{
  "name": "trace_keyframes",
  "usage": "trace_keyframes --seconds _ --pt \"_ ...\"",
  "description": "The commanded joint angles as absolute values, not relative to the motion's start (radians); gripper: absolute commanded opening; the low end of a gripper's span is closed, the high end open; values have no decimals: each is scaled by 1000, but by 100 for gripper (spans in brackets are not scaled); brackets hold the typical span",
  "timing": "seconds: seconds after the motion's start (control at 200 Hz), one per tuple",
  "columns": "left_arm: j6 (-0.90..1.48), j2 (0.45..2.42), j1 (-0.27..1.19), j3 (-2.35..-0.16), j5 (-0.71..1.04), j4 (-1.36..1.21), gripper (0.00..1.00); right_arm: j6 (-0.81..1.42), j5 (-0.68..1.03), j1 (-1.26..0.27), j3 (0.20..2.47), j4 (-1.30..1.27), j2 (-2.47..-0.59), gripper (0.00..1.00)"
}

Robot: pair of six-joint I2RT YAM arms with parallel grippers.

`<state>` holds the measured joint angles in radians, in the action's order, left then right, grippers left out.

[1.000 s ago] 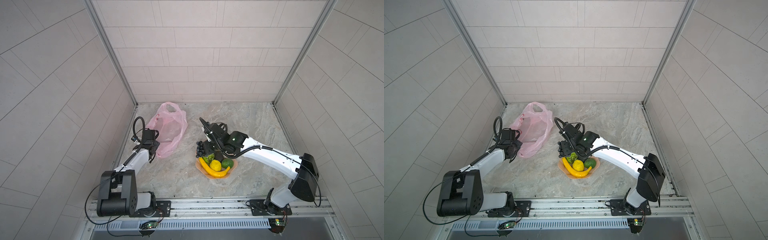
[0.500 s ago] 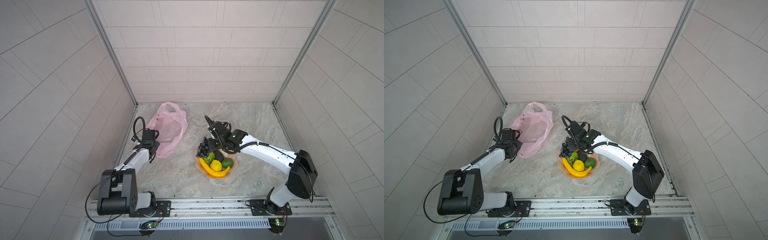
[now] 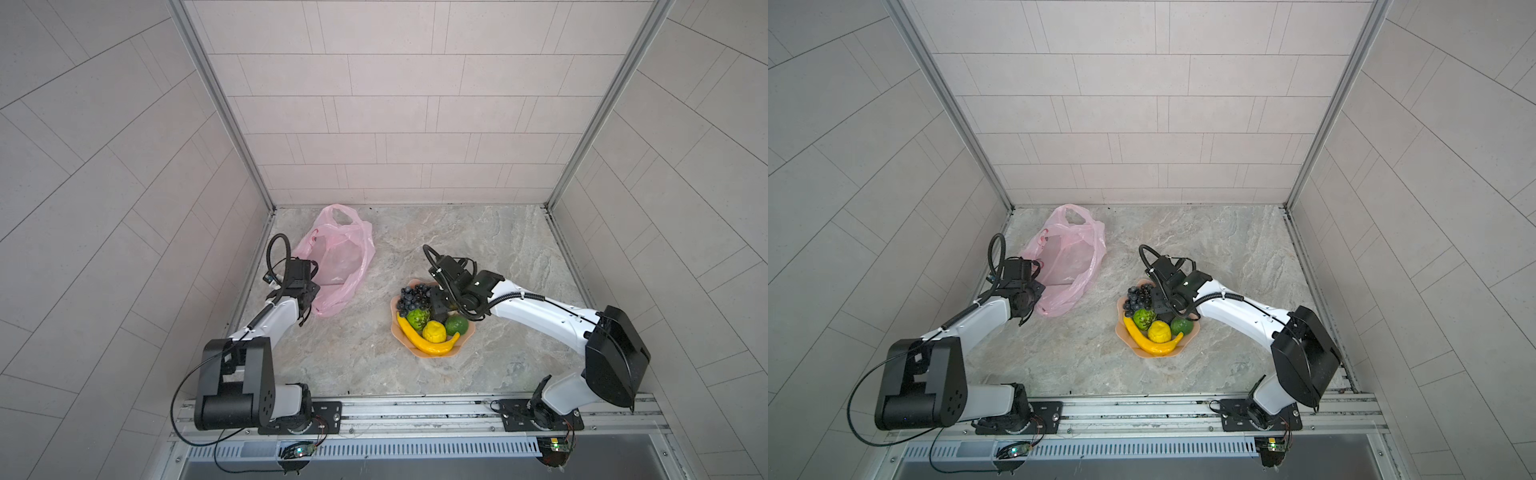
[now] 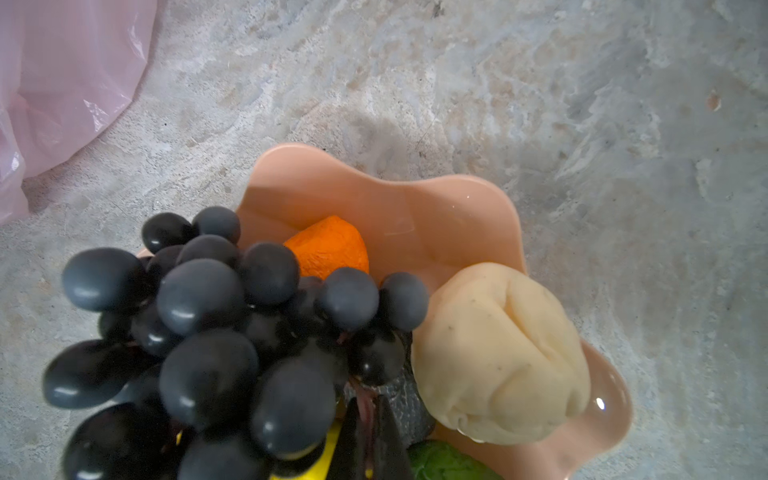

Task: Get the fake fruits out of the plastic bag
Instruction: 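Lower the grape bunch onto the fruit in the bowl and open the right gripper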

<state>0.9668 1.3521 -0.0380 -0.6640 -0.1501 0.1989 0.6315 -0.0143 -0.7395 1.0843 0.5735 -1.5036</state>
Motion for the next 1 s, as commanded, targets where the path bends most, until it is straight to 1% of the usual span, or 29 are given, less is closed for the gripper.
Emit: trace_keyframes --seconds 0.0,0.06,0.1,0.235,0.37,0.425,0.545,0.991 --pt "947 1359 -38 -692 -154 227 0 654 -43 -742 1077 559 -1481 0" --pt "945 1359 -38 -693 -152 227 0 651 -40 -743 1081 558 -1495 0" --pt "944 1359 -38 -693 -150 228 0 647 -38 -743 1087 558 -1503 2" --pt "935 1364 -37 -699 -139 226 0 633 -40 -743 1114 578 -1519 17" --pt "928 1371 -34 -703 -130 224 0 628 -32 -742 1120 588 -1493 32" --pt "927 1374 -34 -704 -128 225 0 627 -35 -743 1116 597 -1476 36" --pt "923 1376 -32 -709 -126 225 0 631 -39 -742 1093 602 -1431 40" --pt "882 1389 3 -739 -108 224 0 618 -39 -743 1063 621 -1314 49"
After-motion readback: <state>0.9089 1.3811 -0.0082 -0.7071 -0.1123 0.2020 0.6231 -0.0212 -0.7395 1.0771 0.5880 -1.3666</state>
